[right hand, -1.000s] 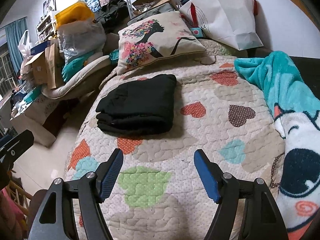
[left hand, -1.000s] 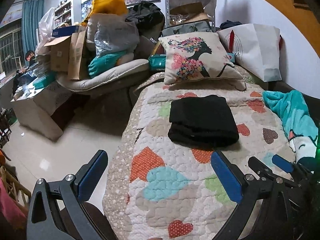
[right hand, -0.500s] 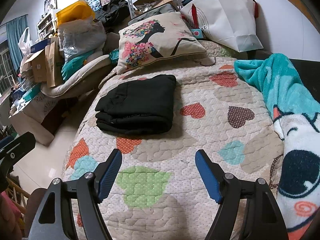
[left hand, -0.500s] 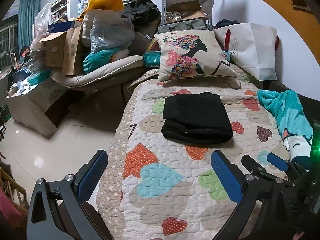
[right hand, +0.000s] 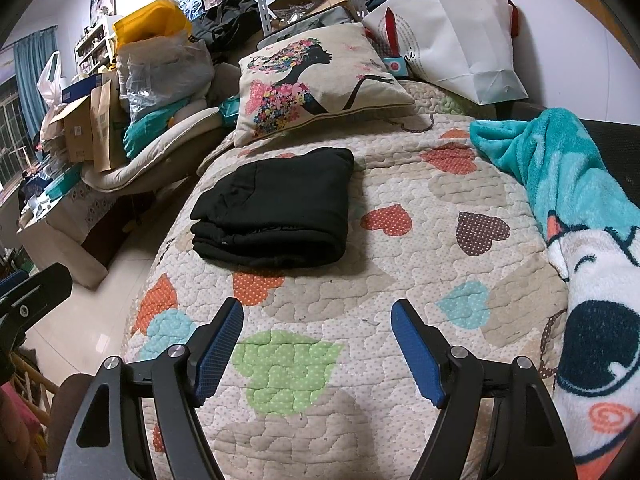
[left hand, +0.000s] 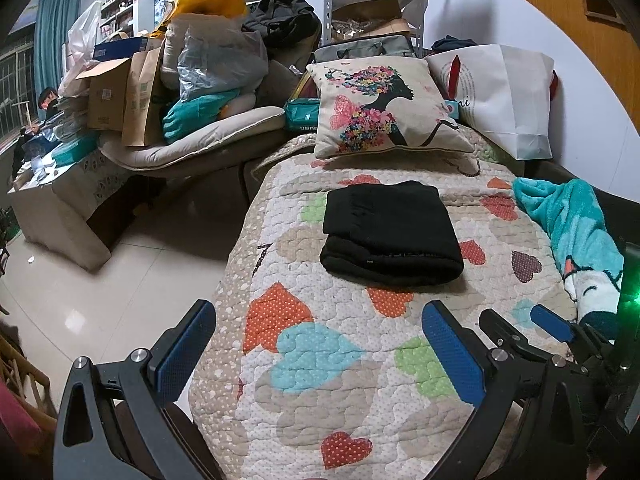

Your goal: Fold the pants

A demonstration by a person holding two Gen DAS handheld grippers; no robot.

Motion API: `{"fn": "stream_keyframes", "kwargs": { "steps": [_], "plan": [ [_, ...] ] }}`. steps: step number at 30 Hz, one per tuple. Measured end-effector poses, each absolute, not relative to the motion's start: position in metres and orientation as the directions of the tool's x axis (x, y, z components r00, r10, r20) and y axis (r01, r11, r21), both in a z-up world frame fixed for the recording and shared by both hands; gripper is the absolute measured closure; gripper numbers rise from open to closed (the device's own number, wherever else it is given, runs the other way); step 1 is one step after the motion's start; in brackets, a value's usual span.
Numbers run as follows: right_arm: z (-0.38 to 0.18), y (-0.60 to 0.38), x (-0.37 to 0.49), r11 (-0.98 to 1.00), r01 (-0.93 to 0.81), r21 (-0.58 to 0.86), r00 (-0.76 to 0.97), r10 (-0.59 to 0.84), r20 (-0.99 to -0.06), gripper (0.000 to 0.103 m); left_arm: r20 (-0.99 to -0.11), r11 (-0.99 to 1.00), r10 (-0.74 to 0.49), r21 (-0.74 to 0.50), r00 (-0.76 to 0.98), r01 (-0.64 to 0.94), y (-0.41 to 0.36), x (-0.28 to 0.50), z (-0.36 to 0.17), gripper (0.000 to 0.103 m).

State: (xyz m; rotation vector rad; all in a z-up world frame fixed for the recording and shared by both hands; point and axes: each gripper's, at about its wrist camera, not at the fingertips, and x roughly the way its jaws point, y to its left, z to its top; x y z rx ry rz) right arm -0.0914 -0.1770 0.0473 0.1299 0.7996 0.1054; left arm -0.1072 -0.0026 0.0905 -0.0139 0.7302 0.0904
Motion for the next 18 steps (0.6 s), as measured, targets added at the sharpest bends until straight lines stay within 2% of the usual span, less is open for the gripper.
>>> {"fn": "stream_keyframes", "kwargs": {
  "steps": [12,18],
  "plan": [
    [0.045,-0.178,-0.09,0.987,-0.052,0.152,0.689,0.146,-0.71,0.021,-0.685,0.996,0.069,0.009,0.725,-0.087,0.001,-0.104,0.083,0.0],
    [0.042,-0.177,-0.089,0.987,-0.06,0.148,0.683,0.149,-0.716,0.021,-0.727,0.995,0.055,-0.02,0.684,-0.101,0.009,-0.095,0.073,0.0]
  ]
}}
